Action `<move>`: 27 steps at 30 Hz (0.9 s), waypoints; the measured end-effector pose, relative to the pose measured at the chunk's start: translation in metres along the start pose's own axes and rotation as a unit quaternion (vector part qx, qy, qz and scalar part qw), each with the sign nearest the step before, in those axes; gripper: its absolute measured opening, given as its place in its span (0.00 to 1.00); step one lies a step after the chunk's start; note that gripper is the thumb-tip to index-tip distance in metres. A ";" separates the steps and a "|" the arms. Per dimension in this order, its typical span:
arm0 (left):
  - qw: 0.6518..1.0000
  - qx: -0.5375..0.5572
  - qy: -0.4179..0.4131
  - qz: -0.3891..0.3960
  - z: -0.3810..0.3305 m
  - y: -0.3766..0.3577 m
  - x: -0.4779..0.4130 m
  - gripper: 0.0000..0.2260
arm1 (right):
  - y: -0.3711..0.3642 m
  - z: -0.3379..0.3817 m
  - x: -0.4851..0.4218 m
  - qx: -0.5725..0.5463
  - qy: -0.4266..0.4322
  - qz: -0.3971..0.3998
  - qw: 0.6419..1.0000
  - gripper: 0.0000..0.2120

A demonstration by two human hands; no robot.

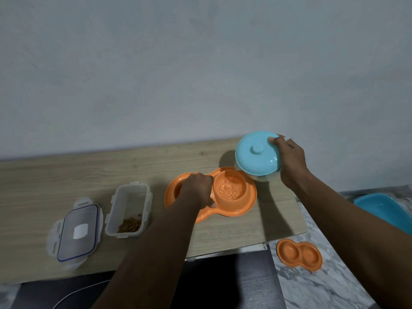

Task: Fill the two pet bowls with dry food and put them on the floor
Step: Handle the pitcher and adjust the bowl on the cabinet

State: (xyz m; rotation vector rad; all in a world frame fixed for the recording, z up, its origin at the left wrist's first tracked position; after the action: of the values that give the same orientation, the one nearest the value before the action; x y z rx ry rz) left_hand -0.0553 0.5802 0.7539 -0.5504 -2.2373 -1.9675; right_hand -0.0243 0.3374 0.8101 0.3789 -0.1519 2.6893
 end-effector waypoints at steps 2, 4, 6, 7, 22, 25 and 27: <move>1.000 0.002 -0.002 0.002 0.001 -0.001 -0.001 0.35 | -0.001 0.000 -0.004 -0.024 -0.037 -0.011 0.999 0.08; 1.000 0.001 -0.004 0.001 0.002 -0.001 -0.001 0.34 | -0.003 0.000 -0.010 -0.046 -0.062 -0.013 0.997 0.13; 1.000 0.001 -0.008 -0.002 0.002 0.000 -0.002 0.33 | -0.007 0.000 -0.016 -0.071 -0.079 -0.017 0.994 0.19; 1.000 0.000 -0.010 -0.004 0.003 0.000 -0.002 0.33 | -0.011 0.000 -0.019 -0.081 -0.084 -0.019 0.993 0.19; 1.000 -0.002 -0.021 -0.017 0.004 -0.004 -0.004 0.34 | -0.070 0.001 -0.037 -0.101 -0.120 0.000 0.988 0.23; 1.000 -0.003 -0.023 -0.013 0.003 -0.003 -0.003 0.34 | -0.068 0.002 -0.037 -0.082 -0.110 0.019 0.990 0.24; 0.999 0.003 -0.028 -0.018 0.003 -0.003 -0.002 0.34 | -0.062 0.003 -0.035 -0.046 -0.100 0.033 0.993 0.26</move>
State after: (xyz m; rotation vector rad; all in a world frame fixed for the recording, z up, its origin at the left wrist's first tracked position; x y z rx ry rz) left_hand -0.0537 0.5825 0.7502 -0.5749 -2.3013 -1.9869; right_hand 0.0329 0.3799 0.8057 0.6254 -0.3520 2.6922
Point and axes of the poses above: each hand's wrist, its own x-axis away from the middle knuckle, its own y-axis out of the back of the hand, z = x × y, the point moved 2 cm from there along -x, towards the middle knuckle, and after that the axes turned 3 degrees about -z, right-handed, at the moved point
